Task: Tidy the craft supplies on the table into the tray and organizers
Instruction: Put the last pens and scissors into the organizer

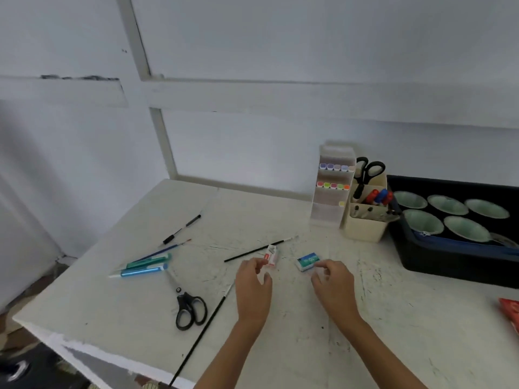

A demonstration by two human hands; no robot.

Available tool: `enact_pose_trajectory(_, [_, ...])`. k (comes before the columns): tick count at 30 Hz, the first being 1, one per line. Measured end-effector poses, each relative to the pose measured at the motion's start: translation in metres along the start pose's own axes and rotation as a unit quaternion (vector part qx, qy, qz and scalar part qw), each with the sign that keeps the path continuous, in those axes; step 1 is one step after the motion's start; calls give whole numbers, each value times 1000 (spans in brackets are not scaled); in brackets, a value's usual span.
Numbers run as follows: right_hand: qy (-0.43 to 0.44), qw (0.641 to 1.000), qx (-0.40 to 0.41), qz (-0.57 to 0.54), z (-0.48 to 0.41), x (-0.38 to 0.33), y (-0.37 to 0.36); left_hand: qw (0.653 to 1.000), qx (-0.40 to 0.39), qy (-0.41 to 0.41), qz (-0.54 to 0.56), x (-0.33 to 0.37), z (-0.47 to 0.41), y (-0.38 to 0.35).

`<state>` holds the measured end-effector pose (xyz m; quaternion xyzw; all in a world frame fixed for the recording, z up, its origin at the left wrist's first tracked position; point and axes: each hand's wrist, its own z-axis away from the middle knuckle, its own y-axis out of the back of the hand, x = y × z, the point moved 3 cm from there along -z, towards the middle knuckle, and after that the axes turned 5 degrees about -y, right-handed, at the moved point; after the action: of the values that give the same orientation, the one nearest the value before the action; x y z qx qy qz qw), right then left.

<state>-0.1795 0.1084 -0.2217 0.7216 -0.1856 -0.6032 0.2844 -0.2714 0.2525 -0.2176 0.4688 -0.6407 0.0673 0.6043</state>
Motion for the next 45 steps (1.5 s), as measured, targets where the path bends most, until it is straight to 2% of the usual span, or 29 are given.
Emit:
enact_pose_trajectory(4, [-50, 998, 35, 35, -10, -12, -27, 993, -62, -81, -66, -12, -27, -2])
enact_pose_trajectory(8, [-56, 994, 59, 79, -13, -9, -41, 987, -104, -100, -69, -19, -38, -12])
enact_pose_trajectory(12, [-43, 994, 73, 62, -11, -7, -45, 985, -99, -123, -69, -22, -45, -17])
enact_pose_trajectory(16, [-19, 997, 52, 59, -15, -7, -45, 978, -119, -152, -85, -23, -52, -22])
enact_pose_trajectory(20, [13, 999, 40, 30, -24, -2, -36, 982, -78, -166, -36, -6, -55, -25])
enact_pose_trajectory(25, [41, 996, 57, 57, -57, 0, -6, 978, -78, -191, 33, 26, -71, -45])
enact_pose_trajectory(29, [83, 988, 22, 131, -93, -5, 12, 973, -68, -218, -18, 44, -92, -72])
enact_pose_trajectory(33, [119, 972, -4, 204, -120, -5, 13, 967, -102, -229, -45, 52, -108, -103])
enact_pose_trajectory(37, [143, 958, 12, 248, -137, 0, 4, 956, -123, -250, -94, 55, -118, -129])
enact_pose_trajectory(45, [121, 950, 64, 282, -147, 3, -6, 925, -139, -308, -175, 60, -130, -157])
